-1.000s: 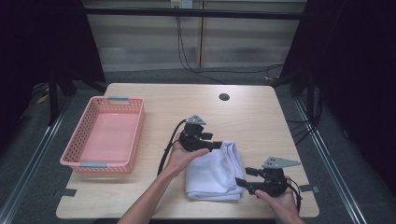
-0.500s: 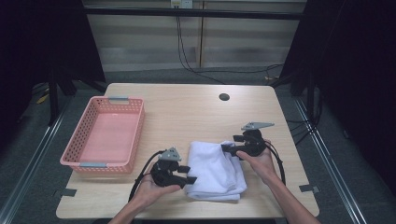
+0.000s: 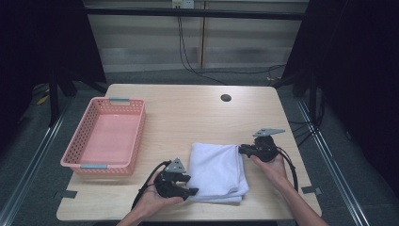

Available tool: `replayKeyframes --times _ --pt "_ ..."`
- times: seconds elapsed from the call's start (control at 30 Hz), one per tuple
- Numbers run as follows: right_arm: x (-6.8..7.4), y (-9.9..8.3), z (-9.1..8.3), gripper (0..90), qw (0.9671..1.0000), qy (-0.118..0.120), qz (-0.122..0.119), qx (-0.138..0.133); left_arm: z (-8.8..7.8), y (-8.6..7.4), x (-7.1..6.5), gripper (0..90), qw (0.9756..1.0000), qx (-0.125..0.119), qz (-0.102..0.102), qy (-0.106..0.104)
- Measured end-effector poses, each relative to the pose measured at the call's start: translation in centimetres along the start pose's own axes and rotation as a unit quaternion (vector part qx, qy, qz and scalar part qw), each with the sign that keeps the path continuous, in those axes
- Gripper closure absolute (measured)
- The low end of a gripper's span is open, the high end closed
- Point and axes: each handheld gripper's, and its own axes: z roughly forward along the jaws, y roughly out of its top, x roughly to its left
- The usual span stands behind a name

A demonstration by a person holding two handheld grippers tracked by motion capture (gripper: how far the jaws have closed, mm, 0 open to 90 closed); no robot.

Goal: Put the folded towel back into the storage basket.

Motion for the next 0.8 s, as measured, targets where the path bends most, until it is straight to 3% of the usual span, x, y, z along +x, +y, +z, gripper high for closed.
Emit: replayKeyframes --times 0.07,0.2,0.27,0.4,0.47,0.5,0.63,0.8 --pt "0.0 -0.1 -0.4 67.4 0.9999 0.002 0.005 -0.011 -0.4 -0.3 0.0 38.8 0.9999 0.001 -0.012 -0.008" --pt "0.5 1.0 -1.8 48.0 0.999 -0.004 -0.002 -0.045 -1.5 -1.4 -0.3 34.8 0.9999 0.002 -0.011 -0.006" --pt "0.5 1.5 -2.1 39.4 0.9979 0.014 0.008 -0.063 -1.8 -1.6 -0.5 34.3 0.9999 0.005 -0.013 0.001" --pt "0.9 1.7 -0.9 29.0 0.9975 0.04 -0.004 -0.057 -1.4 -1.3 -0.7 30.5 0.9999 0.009 -0.012 0.005" --pt "1.0 1.6 0.0 27.0 0.9975 0.048 -0.008 -0.05 -1.1 -1.0 -0.7 28.9 0.9999 0.008 -0.005 -0.004" --pt "1.0 1.6 0.3 25.9 0.9979 0.047 -0.007 -0.044 -1.0 -0.9 -0.9 28.7 1.0 0.009 -0.003 0.003" --pt "0.7 1.2 1.8 22.3 0.9987 0.05 -0.007 -0.011 -0.5 -1.0 -1.0 29.1 0.9995 0.027 0.017 -0.008" --pt "1.0 0.9 3.2 21.5 0.9985 0.053 -0.008 0.011 0.1 -0.7 -1.0 27.0 0.9995 0.028 0.014 0.0"
